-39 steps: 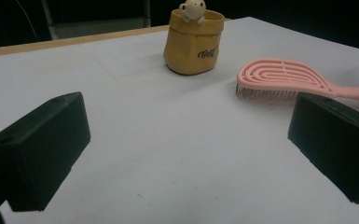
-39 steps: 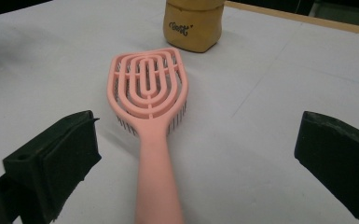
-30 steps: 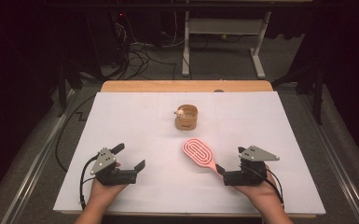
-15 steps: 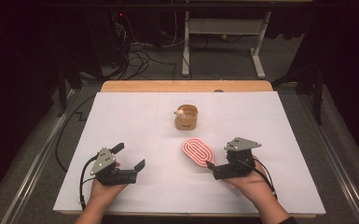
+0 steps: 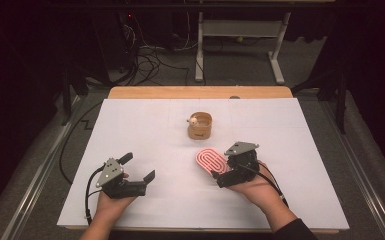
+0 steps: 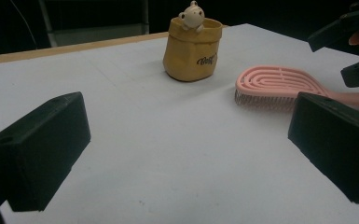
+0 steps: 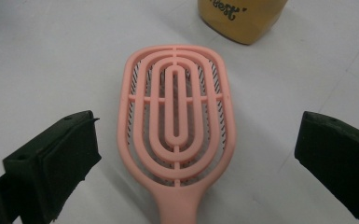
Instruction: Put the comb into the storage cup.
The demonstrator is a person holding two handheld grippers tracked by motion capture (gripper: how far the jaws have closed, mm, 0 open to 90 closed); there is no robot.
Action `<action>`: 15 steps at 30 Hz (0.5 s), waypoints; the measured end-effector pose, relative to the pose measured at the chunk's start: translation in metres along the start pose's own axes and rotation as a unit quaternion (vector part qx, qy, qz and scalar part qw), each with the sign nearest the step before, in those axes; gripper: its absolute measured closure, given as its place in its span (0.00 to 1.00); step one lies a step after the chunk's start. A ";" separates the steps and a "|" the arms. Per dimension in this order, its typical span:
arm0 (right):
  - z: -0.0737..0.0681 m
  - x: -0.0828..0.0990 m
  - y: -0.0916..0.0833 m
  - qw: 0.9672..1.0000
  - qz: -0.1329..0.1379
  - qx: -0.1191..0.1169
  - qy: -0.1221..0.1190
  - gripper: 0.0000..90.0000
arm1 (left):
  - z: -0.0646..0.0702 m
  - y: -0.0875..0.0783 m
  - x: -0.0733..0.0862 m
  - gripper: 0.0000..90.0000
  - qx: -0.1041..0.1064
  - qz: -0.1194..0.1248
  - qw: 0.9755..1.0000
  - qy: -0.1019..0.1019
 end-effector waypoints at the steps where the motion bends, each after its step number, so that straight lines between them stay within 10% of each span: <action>1: -0.001 -0.001 0.002 1.000 -0.004 -0.001 -0.003 0.00 | 0.000 0.000 0.000 0.00 0.000 0.000 1.000 0.000; 15: -0.013 -0.007 0.027 0.998 -0.059 -0.011 -0.033 0.00 | 0.000 0.001 0.000 0.00 0.001 0.000 1.000 -0.001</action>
Point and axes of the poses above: each handheld gripper's, and its own axes: y roughly forward along the jaws, x roughly out of its underside, z roughly to its right, the point moved 6 cm from there along y, roughly forward along the jaws, and after that the axes turned 13 degrees about x, right-handed, at the moved point
